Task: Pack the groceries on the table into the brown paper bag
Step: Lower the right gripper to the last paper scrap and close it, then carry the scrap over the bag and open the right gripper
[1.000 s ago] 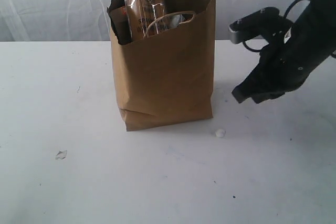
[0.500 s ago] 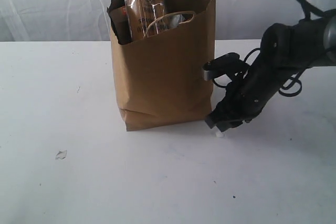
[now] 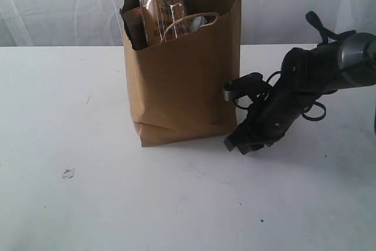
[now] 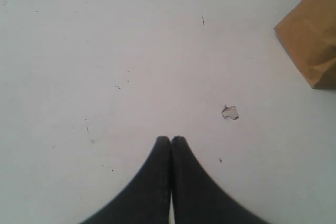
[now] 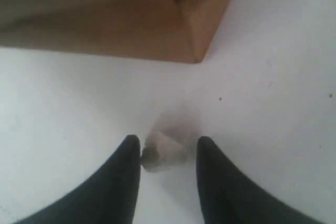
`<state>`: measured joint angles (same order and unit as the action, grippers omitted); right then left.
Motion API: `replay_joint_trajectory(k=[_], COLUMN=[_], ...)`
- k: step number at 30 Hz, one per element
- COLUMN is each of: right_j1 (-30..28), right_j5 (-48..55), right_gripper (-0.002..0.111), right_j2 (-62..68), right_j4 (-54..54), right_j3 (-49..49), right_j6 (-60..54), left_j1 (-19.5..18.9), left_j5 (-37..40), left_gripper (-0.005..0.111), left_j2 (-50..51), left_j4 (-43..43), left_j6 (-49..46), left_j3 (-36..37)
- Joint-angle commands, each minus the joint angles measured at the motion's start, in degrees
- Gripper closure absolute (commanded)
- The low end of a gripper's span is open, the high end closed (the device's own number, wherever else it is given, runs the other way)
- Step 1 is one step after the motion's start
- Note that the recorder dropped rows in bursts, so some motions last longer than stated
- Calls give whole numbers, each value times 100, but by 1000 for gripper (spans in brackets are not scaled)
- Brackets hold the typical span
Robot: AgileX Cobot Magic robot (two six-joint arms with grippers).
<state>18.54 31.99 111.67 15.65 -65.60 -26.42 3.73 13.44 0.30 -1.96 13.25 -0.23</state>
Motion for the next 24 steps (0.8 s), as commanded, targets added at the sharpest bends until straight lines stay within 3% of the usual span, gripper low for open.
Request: replay_joint_trajectory(k=[1, 7, 12, 15, 19, 24], right_j1=[-28, -28, -28, -28, -28, -28], right_j5=[-280, 13, 1021, 1736, 3538, 3797], right_gripper=[74, 88, 102, 102, 102, 102], right_j2=[76, 91, -120, -481, -1304, -2359], right_j4=[27, 31, 95, 484, 918, 1785], right_j3=[2, 2, 2, 2, 2, 2], right_j6=[-57, -57, -46, -46, -58, -58], left_j1=[35, 35, 35, 35, 35, 35], left_j5=[0, 0, 0, 0, 0, 0], left_gripper=[107, 107, 107, 107, 107, 107], left_j2=[-30, -30, -30, -30, -30, -30], left_j4=[-15, -15, -15, -15, -15, -15], left_j6=[0, 0, 0, 0, 0, 0], left_j3=[23, 23, 23, 23, 23, 23])
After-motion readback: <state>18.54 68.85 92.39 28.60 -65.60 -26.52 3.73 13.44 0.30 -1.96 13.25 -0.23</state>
